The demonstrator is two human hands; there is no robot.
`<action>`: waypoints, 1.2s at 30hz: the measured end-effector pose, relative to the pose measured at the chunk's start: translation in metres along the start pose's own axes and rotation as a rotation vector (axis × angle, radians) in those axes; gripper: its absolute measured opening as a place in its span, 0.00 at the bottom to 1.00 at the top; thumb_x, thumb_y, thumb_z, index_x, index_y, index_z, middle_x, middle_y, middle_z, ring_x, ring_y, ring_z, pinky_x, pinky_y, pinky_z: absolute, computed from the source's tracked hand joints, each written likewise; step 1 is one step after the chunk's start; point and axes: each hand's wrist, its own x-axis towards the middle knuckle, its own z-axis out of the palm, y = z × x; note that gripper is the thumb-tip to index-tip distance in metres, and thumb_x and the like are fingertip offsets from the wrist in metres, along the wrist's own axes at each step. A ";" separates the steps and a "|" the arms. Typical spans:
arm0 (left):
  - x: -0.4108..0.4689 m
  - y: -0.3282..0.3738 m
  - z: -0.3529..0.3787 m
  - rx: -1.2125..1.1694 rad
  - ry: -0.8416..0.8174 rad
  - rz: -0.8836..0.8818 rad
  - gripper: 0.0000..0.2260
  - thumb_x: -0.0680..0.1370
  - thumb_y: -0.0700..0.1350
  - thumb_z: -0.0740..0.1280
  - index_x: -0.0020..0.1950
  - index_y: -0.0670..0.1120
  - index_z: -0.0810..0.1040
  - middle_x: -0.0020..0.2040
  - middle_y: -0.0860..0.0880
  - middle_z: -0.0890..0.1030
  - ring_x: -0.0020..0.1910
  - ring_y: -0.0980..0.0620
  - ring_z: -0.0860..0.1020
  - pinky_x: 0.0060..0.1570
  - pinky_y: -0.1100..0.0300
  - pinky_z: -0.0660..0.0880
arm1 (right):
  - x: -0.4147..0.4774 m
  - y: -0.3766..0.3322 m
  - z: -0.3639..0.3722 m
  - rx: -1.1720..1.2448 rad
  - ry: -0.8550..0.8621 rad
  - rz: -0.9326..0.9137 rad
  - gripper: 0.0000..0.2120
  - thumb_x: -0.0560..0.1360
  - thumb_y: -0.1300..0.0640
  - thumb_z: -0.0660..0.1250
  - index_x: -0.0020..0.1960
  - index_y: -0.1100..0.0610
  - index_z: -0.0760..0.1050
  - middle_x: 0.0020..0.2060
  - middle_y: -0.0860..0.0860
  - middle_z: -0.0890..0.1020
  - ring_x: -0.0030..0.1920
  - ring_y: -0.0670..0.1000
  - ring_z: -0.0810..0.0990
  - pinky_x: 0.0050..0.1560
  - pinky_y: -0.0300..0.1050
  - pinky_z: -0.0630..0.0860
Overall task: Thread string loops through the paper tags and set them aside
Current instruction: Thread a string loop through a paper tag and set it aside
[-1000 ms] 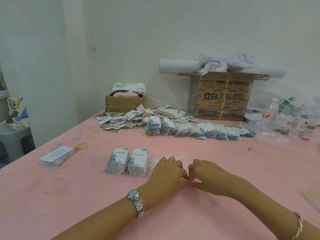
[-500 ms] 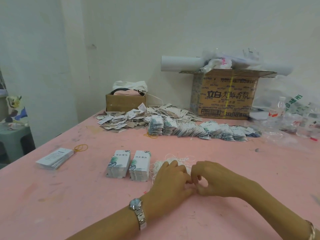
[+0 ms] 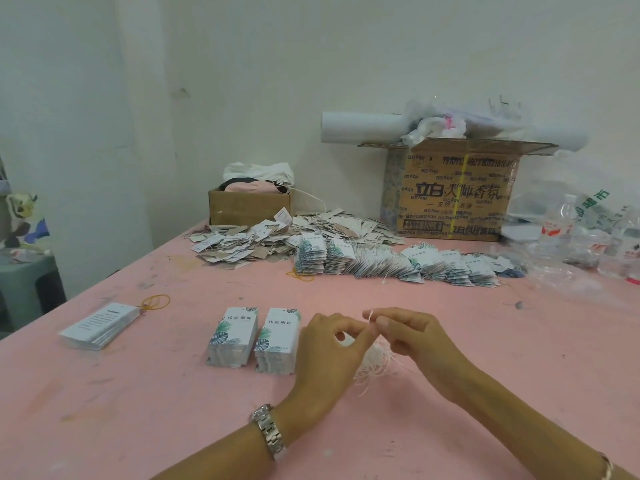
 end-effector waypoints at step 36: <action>0.006 -0.007 -0.015 0.140 -0.011 0.347 0.12 0.82 0.55 0.60 0.64 0.57 0.76 0.50 0.62 0.75 0.46 0.59 0.74 0.51 0.56 0.71 | 0.023 -0.032 -0.010 -0.091 -0.259 0.074 0.13 0.71 0.44 0.73 0.44 0.54 0.83 0.28 0.49 0.75 0.23 0.44 0.61 0.23 0.33 0.59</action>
